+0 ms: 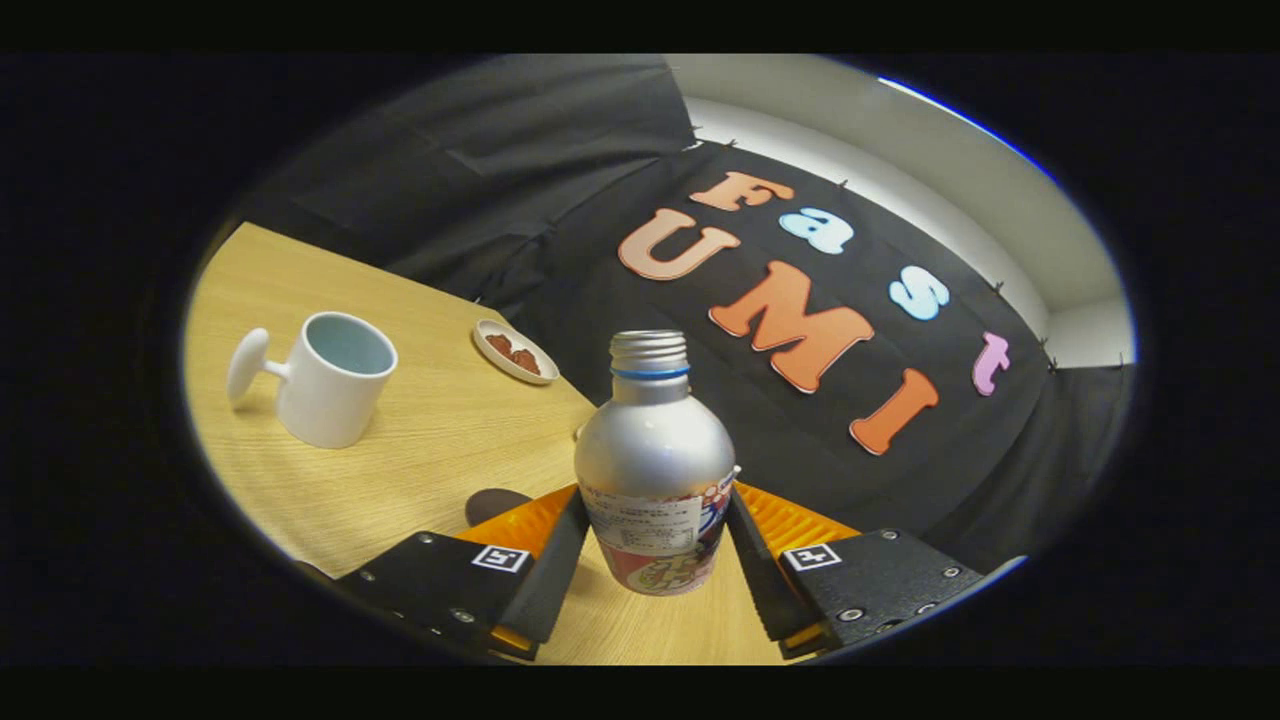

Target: Take the bottle from table, then pour the juice into the cup, finally place the bottle on the coaster

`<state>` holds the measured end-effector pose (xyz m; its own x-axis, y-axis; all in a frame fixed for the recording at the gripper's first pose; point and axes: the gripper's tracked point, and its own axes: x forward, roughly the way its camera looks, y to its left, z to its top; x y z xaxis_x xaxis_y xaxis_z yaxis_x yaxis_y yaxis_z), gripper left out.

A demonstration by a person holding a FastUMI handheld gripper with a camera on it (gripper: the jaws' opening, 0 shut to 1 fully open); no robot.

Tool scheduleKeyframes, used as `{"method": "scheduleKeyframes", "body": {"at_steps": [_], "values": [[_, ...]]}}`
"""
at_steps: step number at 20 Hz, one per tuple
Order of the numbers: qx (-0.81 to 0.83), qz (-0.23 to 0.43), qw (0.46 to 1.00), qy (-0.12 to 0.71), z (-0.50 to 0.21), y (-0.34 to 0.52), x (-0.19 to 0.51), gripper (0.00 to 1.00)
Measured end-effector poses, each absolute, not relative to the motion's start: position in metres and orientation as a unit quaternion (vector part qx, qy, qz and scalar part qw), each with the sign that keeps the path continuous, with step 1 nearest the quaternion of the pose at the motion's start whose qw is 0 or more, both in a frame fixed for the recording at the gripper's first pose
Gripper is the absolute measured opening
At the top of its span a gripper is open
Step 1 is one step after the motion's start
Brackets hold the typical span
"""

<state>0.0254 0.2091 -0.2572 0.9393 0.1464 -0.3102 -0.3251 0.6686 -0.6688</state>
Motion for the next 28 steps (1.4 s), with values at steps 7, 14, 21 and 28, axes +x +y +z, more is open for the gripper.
{"method": "scheduleKeyframes", "body": {"at_steps": [7, 14, 21, 28], "values": [[-0.486, 0.143, 0.86, 0.063, -0.249, 0.237, 0.027, 0.77], [-0.581, 0.146, 0.801, 0.011, -0.247, 0.256, 0.026, 0.77], [-0.641, 0.152, 0.752, -0.032, -0.245, 0.273, 0.025, 0.77], [-0.679, 0.154, 0.715, -0.06, -0.24, 0.283, 0.024, 0.77]]}}
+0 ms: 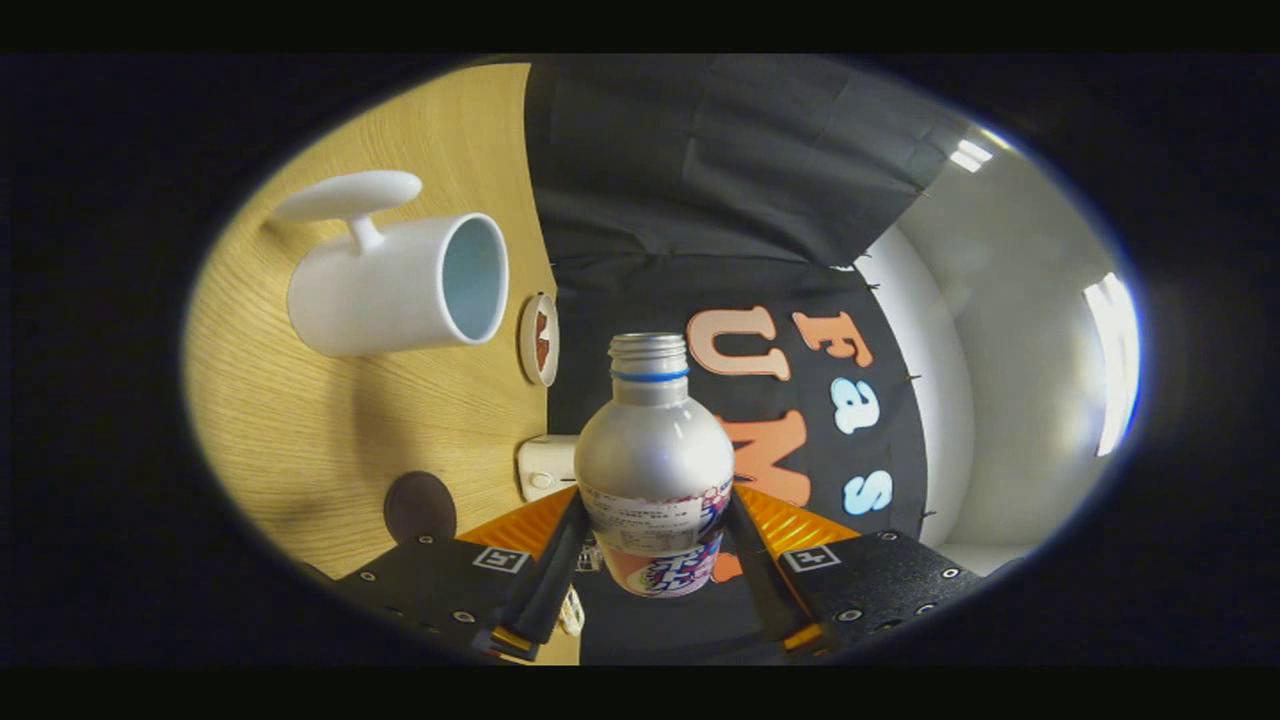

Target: Take the bottle from table, then pour the juice into the cup, finally place the bottle on the coaster

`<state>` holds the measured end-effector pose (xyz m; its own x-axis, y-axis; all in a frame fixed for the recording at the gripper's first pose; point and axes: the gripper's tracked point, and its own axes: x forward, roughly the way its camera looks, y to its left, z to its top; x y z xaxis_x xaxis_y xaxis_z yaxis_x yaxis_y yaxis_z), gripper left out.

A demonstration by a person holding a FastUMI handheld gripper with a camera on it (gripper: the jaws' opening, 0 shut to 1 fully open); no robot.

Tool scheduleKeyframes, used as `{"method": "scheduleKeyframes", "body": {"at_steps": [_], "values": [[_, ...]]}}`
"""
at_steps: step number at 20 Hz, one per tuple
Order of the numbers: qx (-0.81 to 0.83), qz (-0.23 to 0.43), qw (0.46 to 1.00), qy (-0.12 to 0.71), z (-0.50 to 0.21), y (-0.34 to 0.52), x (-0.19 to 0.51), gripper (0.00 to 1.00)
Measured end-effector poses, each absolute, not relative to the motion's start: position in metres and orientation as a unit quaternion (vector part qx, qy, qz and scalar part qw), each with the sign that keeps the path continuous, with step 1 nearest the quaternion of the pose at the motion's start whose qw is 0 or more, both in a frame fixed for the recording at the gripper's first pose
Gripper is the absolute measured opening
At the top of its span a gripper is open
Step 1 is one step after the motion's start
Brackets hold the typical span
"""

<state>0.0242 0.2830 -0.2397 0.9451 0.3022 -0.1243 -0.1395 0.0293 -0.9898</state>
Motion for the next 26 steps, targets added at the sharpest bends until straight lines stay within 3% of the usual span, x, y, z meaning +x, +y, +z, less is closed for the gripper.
{"method": "scheduleKeyframes", "body": {"at_steps": [26], "values": [[-0.743, 0.15, 0.64, -0.126, -0.223, 0.298, 0.041, 0.76]]}}
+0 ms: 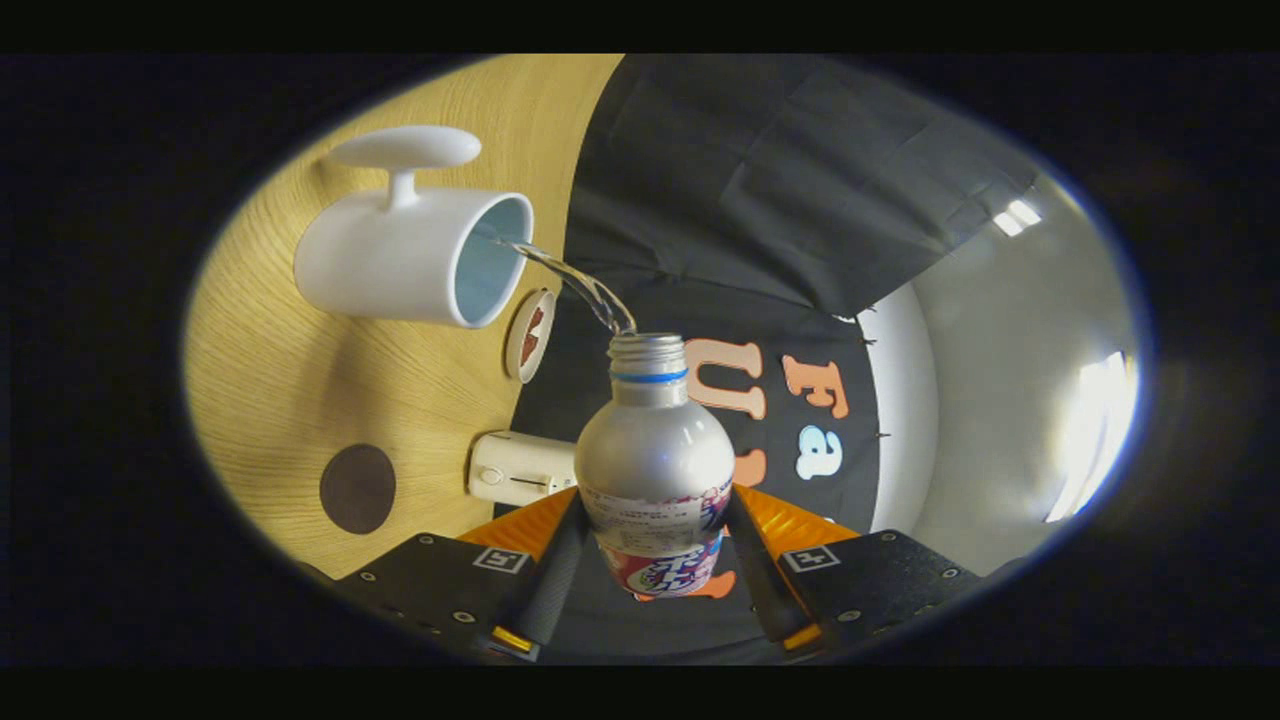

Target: Take the bottle from table, then pour the juice into the cup, finally place the bottle on the coaster

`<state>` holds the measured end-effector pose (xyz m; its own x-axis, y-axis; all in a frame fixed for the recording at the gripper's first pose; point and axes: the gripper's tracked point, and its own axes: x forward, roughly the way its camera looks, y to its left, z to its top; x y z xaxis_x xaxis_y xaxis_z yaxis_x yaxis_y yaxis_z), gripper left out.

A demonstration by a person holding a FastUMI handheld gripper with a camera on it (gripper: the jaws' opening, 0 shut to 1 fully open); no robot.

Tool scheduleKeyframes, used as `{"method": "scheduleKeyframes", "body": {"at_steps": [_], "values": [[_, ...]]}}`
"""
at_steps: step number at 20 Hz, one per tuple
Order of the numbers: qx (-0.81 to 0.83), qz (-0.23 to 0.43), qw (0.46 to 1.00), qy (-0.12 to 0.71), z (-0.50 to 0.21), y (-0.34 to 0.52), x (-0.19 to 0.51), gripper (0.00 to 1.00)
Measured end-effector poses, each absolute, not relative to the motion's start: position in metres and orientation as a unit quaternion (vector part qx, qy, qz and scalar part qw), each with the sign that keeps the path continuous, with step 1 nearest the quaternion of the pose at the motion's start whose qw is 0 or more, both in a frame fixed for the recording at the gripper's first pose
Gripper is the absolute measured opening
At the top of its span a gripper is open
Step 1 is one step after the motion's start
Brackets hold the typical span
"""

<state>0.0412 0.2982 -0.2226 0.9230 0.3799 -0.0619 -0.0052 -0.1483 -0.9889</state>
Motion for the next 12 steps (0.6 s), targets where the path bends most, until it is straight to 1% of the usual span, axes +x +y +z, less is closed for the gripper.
{"method": "scheduleKeyframes", "body": {"at_steps": [12], "values": [[-0.759, 0.152, 0.619, -0.136, -0.2202, 0.2976, 0.0439, 0.76]]}}
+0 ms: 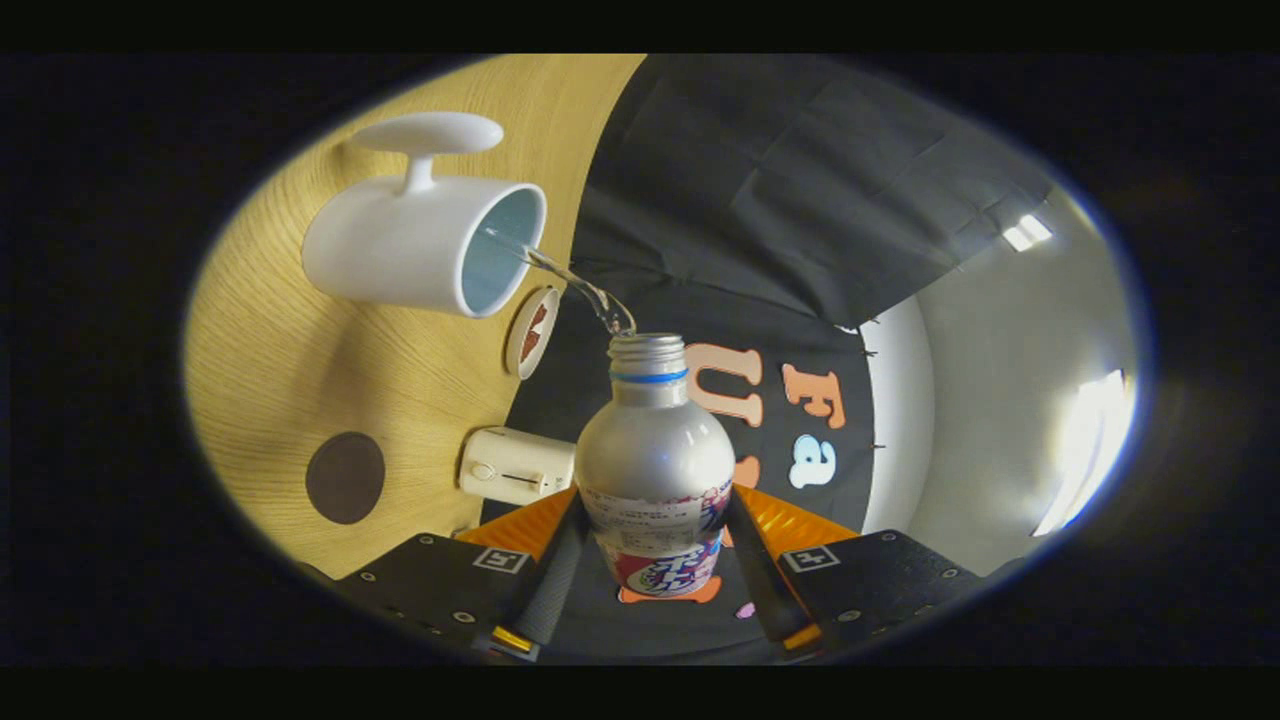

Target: Take the bottle from table, then pour the juice into the cup, finally place the bottle on the coaster

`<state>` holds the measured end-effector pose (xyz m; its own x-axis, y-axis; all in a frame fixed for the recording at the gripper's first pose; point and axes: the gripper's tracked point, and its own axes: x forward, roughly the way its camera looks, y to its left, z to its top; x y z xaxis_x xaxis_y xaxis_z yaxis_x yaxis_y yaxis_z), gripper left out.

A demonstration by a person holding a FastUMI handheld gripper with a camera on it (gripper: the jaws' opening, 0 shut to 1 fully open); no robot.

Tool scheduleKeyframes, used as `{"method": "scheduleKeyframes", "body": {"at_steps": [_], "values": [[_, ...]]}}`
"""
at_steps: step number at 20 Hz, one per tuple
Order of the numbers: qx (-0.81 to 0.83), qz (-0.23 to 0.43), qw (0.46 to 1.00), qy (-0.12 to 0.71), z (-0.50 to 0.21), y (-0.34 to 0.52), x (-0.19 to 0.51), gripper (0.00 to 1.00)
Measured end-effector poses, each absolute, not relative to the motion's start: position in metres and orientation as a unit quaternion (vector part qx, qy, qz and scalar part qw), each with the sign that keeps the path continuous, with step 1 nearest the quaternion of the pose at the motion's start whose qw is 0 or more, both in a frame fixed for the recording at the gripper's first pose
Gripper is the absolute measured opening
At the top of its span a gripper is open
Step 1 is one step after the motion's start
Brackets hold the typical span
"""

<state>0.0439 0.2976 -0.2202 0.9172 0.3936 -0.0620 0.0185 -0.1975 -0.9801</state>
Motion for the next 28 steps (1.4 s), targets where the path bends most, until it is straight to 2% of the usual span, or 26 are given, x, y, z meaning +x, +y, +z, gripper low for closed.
{"method": "scheduleKeyframes", "body": {"at_steps": [28], "values": [[-0.789, 0.147, 0.571, -0.171, -0.198, 0.304, 0.056, 0.76]]}}
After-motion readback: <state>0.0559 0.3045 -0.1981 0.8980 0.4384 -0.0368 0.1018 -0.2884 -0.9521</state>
